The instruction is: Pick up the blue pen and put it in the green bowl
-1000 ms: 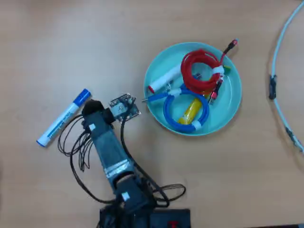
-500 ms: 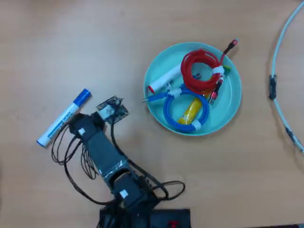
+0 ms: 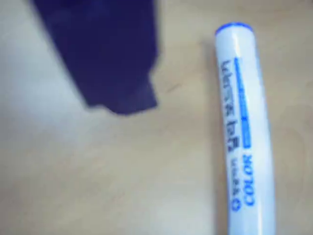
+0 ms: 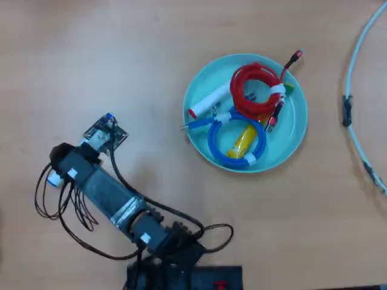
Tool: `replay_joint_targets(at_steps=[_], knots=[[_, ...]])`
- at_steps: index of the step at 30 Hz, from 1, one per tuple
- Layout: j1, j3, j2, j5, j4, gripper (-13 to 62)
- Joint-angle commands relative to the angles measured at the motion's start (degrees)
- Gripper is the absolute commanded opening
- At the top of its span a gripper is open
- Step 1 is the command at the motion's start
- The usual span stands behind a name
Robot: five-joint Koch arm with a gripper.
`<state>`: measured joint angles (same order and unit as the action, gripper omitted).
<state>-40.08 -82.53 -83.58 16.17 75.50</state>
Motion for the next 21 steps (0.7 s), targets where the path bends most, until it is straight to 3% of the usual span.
replay_joint_targets(at_steps=[1,7,21], knots=[[1.0,6.8,1.8,-4.7,0.4,48.9],[1.1,11.5,8.3,-13.8,0.4,48.9],[1.2,20.4,18.5,-13.9,0.3,48.9]])
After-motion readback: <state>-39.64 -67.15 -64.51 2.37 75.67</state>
